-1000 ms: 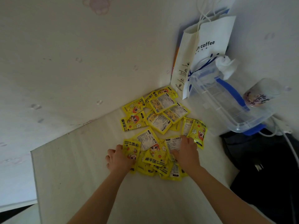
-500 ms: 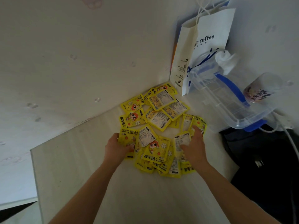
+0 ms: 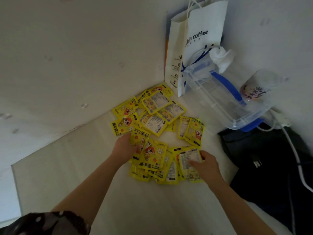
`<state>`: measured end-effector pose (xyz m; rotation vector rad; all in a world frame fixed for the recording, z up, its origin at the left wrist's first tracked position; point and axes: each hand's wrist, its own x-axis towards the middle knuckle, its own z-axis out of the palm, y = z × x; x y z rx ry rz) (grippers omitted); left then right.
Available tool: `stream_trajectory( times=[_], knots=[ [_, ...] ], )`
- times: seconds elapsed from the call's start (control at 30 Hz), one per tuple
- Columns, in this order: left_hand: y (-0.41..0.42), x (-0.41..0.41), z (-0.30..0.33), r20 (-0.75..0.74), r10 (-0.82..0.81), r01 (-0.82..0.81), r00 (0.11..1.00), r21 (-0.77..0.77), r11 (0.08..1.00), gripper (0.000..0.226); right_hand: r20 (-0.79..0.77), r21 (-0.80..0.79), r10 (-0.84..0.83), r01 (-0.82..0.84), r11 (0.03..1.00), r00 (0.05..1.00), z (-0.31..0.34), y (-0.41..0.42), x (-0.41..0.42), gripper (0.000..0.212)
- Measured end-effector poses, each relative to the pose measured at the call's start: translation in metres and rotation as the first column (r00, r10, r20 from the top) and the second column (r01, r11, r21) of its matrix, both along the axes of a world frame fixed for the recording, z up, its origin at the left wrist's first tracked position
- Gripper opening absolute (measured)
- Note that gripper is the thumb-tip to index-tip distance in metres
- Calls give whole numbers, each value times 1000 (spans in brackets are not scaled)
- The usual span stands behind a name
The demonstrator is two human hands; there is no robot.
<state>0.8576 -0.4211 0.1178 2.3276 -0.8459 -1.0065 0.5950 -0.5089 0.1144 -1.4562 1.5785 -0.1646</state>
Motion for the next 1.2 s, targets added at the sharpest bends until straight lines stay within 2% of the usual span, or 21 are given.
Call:
stream_trajectory(
  times=[0.07, 0.13, 0.27, 0.33, 0.5, 0.7, 0.9, 1.0, 1.1, 1.2],
  knots=[
    [-2, 3, -5, 137, -82, 68, 987, 103, 992, 48, 0, -3, 25, -25, 1000, 1000, -6, -2, 3, 16],
    [-3, 3, -8, 203, -129, 93, 971, 179, 979, 62, -48, -18, 23, -24, 1000, 999, -13, -5, 7, 19],
    [-1, 0, -14, 204, -121, 84, 972, 182, 980, 64, -245, -12, 70, -75, 997, 967, -29, -9, 11, 39],
    [0, -2, -15, 234, -144, 93, 962, 217, 972, 60, -271, -31, 95, -107, 994, 958, -26, -6, 14, 47],
    [2, -2, -13, 270, -101, 25, 957, 271, 962, 59, -222, -26, 33, -40, 999, 974, -26, -5, 21, 51],
    [9, -3, -11, 251, -101, 16, 963, 318, 948, 57, -210, 52, 67, -57, 997, 975, -20, -7, 21, 40],
    [31, -4, -1, 215, 2, -40, 977, 172, 984, 49, -127, 82, 2, 8, 997, 992, -9, 3, 14, 38],
    [46, 4, 4, 128, 156, -170, 979, 114, 979, 48, -73, 58, -48, 52, 997, 996, 0, 11, 8, 32],
    [59, 8, 16, -159, 386, -390, 909, 7, 921, 34, 0, 42, -74, 74, 996, 997, 11, 14, -1, 28],
    [67, 6, 28, -312, 439, -479, 843, -62, 876, 35, 79, 73, -146, 140, 987, 986, 21, 17, -8, 24]
  ],
)
